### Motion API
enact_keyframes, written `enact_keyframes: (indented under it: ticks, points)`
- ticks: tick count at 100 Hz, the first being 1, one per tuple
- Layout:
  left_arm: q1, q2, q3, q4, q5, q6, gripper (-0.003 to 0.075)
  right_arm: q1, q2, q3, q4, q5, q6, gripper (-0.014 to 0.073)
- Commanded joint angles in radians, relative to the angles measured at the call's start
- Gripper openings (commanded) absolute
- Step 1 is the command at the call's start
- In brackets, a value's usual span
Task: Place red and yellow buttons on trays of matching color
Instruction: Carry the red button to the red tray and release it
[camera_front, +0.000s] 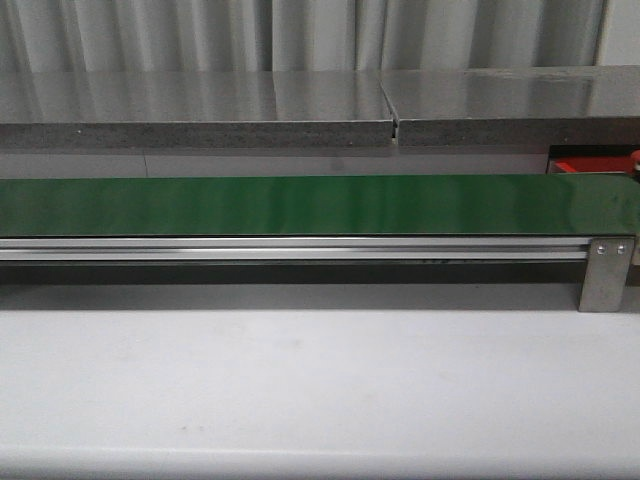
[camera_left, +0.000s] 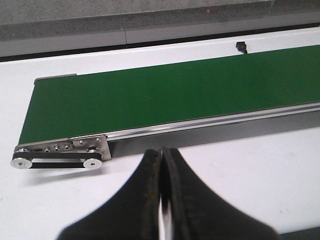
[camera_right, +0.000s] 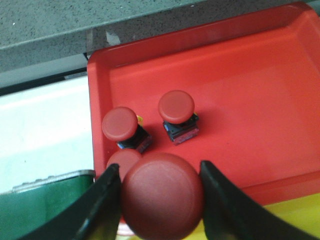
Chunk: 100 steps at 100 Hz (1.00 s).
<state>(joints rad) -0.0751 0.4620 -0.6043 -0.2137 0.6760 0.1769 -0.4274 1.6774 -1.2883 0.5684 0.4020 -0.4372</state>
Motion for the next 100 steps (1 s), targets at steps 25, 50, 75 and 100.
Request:
enact_keyframes:
  ticks: [25, 50, 75, 100]
  points:
    - [-0.006, 0.004, -0.026, -0.016, -0.066, -0.003, -0.0020, -0.006, 0.048, -0.024, 0.131, -0.180, -0.002, 0.0153]
    - [-0.006, 0.004, -0.026, -0.016, -0.066, -0.003, -0.0020, -0.005, 0.126, -0.031, 0.151, -0.199, -0.002, 0.0153]
    - [-0.006, 0.004, -0.026, -0.016, -0.066, -0.003, -0.0020, -0.004, 0.192, -0.056, 0.171, -0.217, -0.002, 0.0153]
    - [-0.006, 0.004, -0.026, -0.016, -0.066, -0.003, -0.0020, -0.002, 0.242, -0.056, 0.212, -0.252, -0.002, 0.0153]
